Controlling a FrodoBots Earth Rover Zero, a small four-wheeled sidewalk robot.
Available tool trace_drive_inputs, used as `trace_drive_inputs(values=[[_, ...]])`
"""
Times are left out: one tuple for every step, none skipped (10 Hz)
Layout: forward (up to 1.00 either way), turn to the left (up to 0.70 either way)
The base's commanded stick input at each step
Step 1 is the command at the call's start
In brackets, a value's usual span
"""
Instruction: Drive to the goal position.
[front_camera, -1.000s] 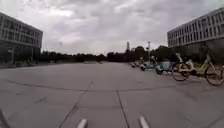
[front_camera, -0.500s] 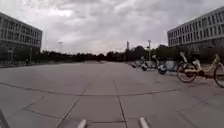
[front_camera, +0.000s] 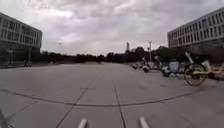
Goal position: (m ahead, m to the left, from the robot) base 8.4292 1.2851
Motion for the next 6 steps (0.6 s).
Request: trace_drive_inputs(values=[[0.70, 0.00], [0.70, 0.00], [0.70, 0.00], [0.70, 0.00], [0.70, 0.00], [0.70, 0.00]])
